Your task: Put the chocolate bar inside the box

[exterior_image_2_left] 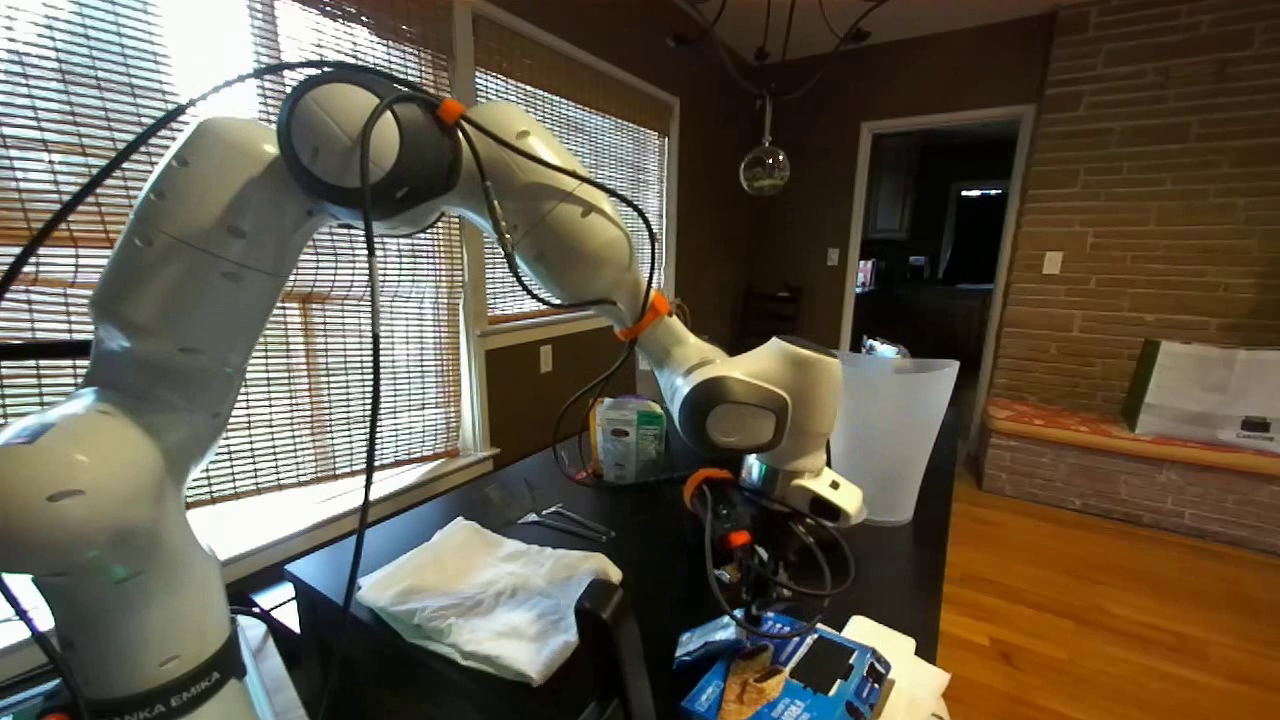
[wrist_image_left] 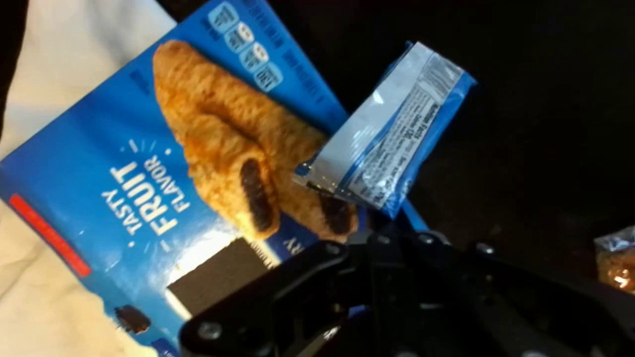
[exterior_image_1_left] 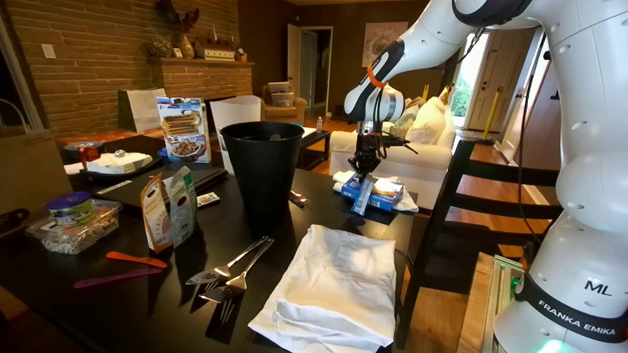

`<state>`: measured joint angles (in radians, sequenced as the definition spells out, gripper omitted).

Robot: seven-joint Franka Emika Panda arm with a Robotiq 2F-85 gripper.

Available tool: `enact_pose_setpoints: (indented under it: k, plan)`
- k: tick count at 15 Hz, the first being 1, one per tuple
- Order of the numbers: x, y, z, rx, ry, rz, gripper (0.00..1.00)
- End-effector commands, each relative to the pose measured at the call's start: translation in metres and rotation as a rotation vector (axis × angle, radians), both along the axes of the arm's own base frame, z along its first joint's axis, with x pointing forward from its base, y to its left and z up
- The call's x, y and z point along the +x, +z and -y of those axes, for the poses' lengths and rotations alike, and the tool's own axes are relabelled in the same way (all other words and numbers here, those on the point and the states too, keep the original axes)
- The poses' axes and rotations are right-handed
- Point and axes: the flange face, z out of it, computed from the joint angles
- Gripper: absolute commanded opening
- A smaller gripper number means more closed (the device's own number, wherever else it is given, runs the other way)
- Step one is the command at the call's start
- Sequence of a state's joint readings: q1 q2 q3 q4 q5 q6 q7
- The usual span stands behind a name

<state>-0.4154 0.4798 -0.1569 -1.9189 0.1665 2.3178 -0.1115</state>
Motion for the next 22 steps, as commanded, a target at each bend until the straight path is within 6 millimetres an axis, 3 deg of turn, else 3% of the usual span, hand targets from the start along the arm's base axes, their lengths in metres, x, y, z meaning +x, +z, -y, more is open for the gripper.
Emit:
enact_pose_setpoints:
  k: [1,5,6,7,9,12,17,18,22]
  plan:
    - [-0.024,0.005,-0.037,0.074,0.064,-0.019,0.00]
    - [-0.039,0.003,-0.069,0.123,0.115,-0.078,0.00]
    - [-0.042,0.003,-0.075,0.137,0.118,-0.099,0.26]
    - [-0.044,0.003,-0.077,0.137,0.116,-0.114,0.27]
    - [-0.041,0.007,-0.076,0.137,0.100,-0.103,0.40]
    - [-0.032,0.013,-0.055,0.097,0.049,-0.051,0.60]
    - [-0.023,0.037,0.006,0.023,0.000,0.094,0.95]
    - [-0.023,0.039,0.018,0.012,-0.001,0.127,0.99]
    - [-0.025,0.043,0.063,0.010,0.034,0.191,1.00]
